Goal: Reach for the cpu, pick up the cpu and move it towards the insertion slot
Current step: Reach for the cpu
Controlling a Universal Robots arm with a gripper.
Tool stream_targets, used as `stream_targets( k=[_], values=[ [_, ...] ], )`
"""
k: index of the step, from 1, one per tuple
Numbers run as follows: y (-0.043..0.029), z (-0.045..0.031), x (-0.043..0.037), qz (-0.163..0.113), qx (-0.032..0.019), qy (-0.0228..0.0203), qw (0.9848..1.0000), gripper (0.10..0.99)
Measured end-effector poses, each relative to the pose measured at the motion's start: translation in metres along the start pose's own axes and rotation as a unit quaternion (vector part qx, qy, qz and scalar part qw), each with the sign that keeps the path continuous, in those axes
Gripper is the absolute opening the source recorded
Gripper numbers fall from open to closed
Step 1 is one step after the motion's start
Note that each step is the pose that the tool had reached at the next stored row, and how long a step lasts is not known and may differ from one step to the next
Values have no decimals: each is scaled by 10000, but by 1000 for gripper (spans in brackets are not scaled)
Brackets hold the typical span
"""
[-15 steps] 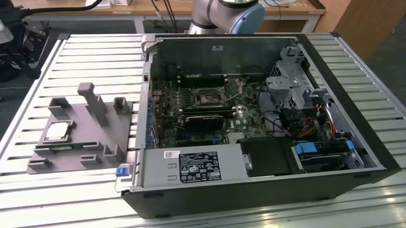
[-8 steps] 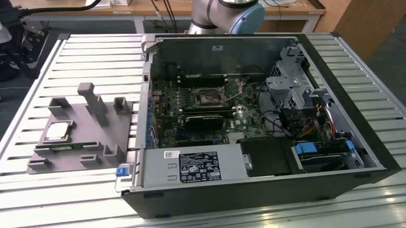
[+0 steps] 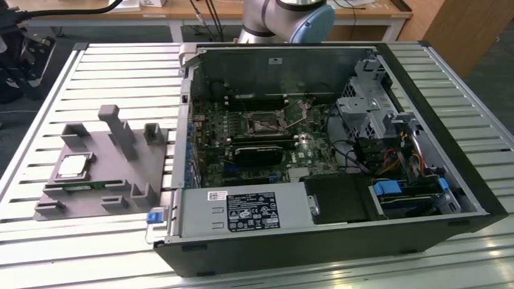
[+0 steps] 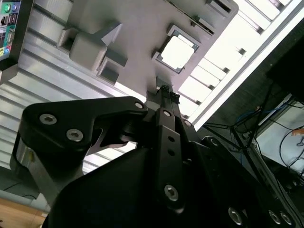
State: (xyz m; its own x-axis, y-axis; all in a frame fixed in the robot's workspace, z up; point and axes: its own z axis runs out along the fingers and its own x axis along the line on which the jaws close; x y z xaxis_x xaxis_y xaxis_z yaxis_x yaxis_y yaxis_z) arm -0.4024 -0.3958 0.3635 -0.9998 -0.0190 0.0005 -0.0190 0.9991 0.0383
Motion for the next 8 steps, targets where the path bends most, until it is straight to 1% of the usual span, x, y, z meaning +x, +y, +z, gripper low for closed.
stream_targets(
  k=[8],
  values=[
    [-1, 5, 82, -4, 0, 0, 10000, 106]
  ],
)
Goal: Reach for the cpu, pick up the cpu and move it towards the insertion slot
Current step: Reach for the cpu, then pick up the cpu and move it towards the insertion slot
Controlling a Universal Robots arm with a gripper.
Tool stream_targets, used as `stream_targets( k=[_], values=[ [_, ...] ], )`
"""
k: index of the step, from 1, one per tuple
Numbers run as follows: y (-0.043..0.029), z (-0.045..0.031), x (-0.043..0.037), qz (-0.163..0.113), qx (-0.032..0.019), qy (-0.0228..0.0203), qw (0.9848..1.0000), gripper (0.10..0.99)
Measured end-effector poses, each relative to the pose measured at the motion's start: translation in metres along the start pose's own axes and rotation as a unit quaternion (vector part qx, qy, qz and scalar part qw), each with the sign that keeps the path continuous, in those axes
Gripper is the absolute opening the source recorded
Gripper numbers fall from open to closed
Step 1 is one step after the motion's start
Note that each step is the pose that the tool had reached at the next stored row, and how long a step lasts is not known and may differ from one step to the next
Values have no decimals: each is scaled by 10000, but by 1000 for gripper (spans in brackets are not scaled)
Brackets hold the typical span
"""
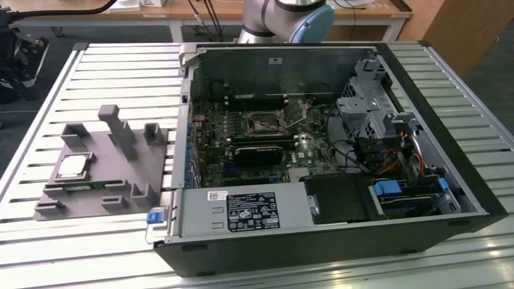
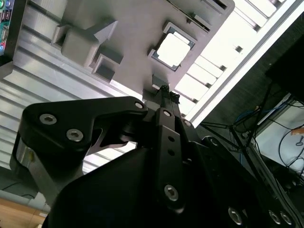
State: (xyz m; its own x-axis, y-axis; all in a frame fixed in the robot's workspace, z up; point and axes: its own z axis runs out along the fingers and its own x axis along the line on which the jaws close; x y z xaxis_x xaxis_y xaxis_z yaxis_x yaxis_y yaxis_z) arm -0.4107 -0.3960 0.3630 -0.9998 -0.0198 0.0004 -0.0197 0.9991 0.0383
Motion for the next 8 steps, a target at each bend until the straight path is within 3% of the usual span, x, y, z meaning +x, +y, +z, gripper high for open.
stream_targets(
  k=[6, 7, 8],
  values=[
    [-48, 36, 30, -3, 0, 0, 10000, 114],
    [-58, 46, 31, -3, 0, 0, 10000, 169],
    [-68, 54, 32, -3, 0, 0, 10000, 169]
  ],
)
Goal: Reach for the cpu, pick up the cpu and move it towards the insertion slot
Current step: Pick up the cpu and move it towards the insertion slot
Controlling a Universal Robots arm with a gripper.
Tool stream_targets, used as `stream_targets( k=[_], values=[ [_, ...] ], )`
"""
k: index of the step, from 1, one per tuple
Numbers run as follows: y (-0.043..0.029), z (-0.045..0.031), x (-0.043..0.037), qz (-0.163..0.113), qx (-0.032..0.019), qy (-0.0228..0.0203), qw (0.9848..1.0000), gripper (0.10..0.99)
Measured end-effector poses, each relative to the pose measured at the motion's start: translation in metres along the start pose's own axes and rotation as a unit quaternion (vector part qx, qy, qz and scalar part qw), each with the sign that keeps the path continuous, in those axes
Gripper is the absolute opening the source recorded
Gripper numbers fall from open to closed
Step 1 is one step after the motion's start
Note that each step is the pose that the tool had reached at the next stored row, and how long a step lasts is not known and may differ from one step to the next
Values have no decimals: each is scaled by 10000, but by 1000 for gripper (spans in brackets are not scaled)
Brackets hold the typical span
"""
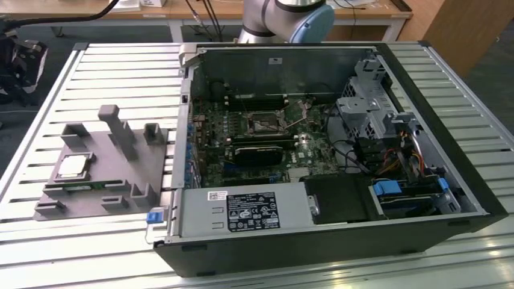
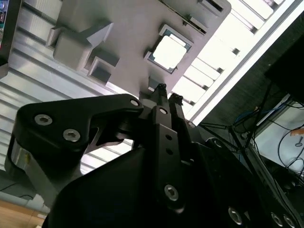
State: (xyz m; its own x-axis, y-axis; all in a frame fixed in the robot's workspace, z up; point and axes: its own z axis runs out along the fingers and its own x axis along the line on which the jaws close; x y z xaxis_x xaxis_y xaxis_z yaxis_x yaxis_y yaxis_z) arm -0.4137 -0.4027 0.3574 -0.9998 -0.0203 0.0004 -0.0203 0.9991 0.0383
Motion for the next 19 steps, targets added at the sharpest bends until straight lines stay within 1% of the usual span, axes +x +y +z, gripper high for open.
stream_targets(
  k=[1, 2, 4, 5, 6, 8, 9, 10, 11, 12, 19],
  values=[
    [-9, 5, 0, 0, 0, 0, 10000, 231],
    [-17, 8, 1, 0, 0, 0, 10000, 231],
    [-37, 13, 1, -1, 1, 0, 10000, 349],
    [-47, 24, 1, -2, 0, 0, 10000, 349],
    [-63, 38, 1, -2, -3, 0, 10000, 408],
    [-87, 73, 1, -3, -21, -1, 10000, 525],
    [-97, 91, 2, -6, -31, -2, 10000, 525],
    [-106, 108, 2, -8, -40, -1, 10000, 584],
    [-111, 125, 2, -9, -51, -1, 10000, 584],
    [-113, 144, 3, -9, -57, -2, 10000, 647],
    [-119, 270, 9, -9, -60, -2, 10000, 647]
  ],
)
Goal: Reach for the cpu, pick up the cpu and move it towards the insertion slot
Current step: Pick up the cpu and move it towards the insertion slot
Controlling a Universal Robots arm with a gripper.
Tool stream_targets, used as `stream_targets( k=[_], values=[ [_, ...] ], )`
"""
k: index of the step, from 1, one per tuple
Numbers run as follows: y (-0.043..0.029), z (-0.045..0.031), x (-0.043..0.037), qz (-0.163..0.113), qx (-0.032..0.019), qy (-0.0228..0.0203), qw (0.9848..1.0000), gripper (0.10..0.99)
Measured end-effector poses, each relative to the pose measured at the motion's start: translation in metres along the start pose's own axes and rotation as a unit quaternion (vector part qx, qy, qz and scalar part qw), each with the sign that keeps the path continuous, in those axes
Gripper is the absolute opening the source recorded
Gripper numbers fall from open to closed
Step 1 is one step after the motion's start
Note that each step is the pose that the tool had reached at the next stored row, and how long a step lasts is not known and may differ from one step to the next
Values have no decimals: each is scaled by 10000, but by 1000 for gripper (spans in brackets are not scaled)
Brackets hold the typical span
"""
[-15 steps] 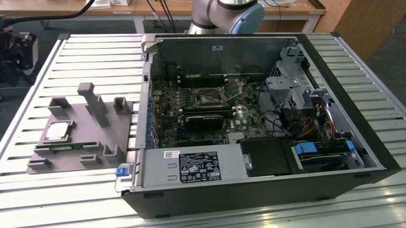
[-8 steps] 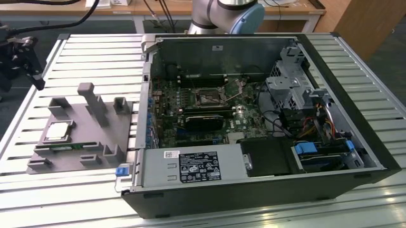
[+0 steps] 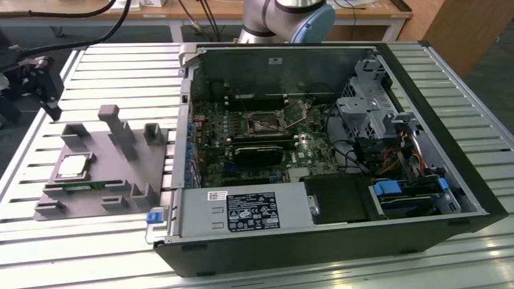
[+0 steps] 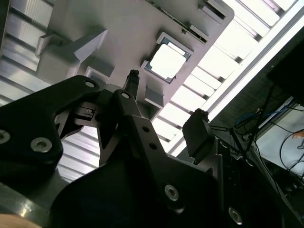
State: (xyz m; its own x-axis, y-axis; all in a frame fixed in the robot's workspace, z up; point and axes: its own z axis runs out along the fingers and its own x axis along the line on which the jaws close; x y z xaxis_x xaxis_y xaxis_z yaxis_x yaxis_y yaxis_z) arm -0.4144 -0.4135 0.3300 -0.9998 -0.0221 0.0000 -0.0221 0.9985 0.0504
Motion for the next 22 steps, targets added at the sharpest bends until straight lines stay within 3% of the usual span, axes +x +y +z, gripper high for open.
stream_targets(
  k=[14, 16, 17, 22],
  values=[
    [-12, 255, 59, 0, -7, 1, 10000, 647],
    [-13, 290, 64, 1, -7, 1, 10000, 659],
    [-14, 308, 65, 1, -8, 1, 10000, 722],
    [-19, 400, 70, 1, -8, 3, 10000, 722]
  ],
)
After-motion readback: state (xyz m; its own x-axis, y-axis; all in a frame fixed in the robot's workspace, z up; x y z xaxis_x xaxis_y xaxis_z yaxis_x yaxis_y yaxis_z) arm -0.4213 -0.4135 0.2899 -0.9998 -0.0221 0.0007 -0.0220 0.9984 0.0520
